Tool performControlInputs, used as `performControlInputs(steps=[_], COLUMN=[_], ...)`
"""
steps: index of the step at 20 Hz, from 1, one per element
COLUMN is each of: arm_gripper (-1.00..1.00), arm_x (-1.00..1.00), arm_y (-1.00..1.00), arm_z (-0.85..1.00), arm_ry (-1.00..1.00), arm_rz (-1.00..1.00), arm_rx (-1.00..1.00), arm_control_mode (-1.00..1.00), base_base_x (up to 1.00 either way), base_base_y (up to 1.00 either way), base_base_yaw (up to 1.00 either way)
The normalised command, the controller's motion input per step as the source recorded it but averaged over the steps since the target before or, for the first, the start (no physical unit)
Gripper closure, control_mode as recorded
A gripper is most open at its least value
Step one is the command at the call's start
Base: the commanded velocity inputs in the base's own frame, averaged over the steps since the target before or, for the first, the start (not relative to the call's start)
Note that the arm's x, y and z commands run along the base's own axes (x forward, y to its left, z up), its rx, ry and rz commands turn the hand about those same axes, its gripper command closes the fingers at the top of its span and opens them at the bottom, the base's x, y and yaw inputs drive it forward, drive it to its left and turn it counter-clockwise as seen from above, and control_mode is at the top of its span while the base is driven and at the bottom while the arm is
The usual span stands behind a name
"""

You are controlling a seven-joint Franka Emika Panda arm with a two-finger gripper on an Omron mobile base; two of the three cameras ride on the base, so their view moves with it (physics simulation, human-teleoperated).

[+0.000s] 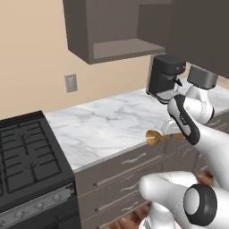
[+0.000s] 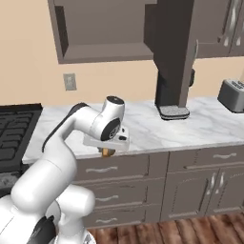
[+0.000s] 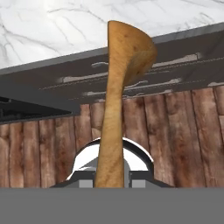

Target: Organize the utensils by type. Pick up the wooden spoons from the counter and place them in the open cabinet. Then pick up the metallic utensils from the counter and place them in the open drawer.

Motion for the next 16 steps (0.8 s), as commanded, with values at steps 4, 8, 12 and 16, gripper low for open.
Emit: performControlInputs(steps=[4,8,12,16], arm_gripper=[1.00,1.00,1.00,1.00], arm_x=[0.00,0.00,0.00,0.00], arm_y=[0.00,0.00,0.00,0.00], arm_z=[0.00,0.00,0.00,0.00], arm_ry=[0.00,0.00,0.00,0.00], arm_rz=[0.00,0.00,0.00,0.00], arm_rx=[0.00,0.00,0.00,0.00], arm_control_mode=[1.00,1.00,1.00,1.00], base_base_x=[0.29,0.44,0.48,0.52], base_base_y=[-0.29,-0.39,-0.41,-0.34], base_base_yaw=[0.31,0.22,0.07,0.07])
